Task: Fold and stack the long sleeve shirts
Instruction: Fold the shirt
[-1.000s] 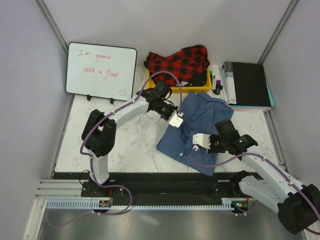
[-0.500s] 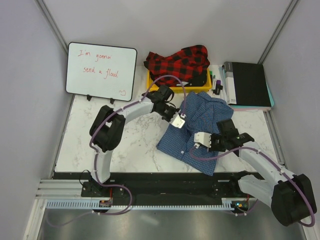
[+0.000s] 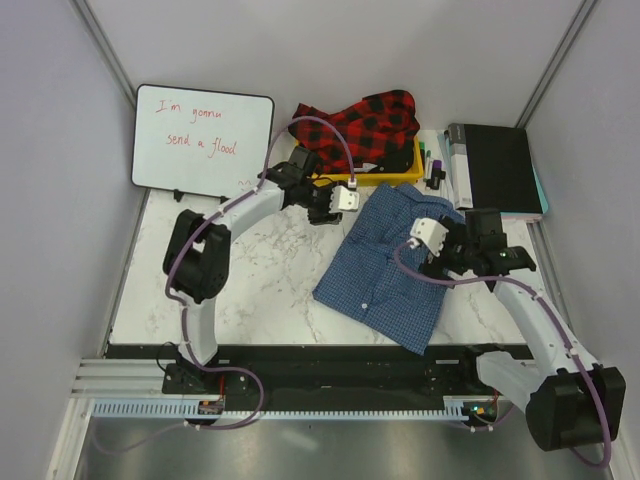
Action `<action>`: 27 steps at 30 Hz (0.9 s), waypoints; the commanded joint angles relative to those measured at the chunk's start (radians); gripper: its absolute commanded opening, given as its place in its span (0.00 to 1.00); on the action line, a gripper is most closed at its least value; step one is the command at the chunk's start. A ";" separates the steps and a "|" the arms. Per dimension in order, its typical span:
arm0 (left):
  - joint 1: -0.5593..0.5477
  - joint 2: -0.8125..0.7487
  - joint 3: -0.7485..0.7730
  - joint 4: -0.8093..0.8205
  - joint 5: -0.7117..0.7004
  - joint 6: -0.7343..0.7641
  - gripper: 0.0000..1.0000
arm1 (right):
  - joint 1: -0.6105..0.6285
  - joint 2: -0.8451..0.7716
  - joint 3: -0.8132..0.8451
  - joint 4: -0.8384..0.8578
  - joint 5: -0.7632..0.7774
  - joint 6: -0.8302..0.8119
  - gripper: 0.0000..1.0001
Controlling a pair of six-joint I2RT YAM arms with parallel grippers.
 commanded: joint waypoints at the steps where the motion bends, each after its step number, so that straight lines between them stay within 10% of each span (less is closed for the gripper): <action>1: 0.005 -0.120 -0.005 0.026 0.032 -0.279 0.59 | -0.043 0.062 0.117 0.024 -0.078 0.149 0.97; 14: 0.121 -0.288 -0.094 0.041 0.167 -0.841 0.57 | 0.124 0.622 0.392 0.272 -0.071 0.369 0.48; 27: 0.475 -0.607 -0.315 0.089 0.258 -1.191 0.57 | 0.402 0.852 0.387 0.302 -0.005 0.158 0.42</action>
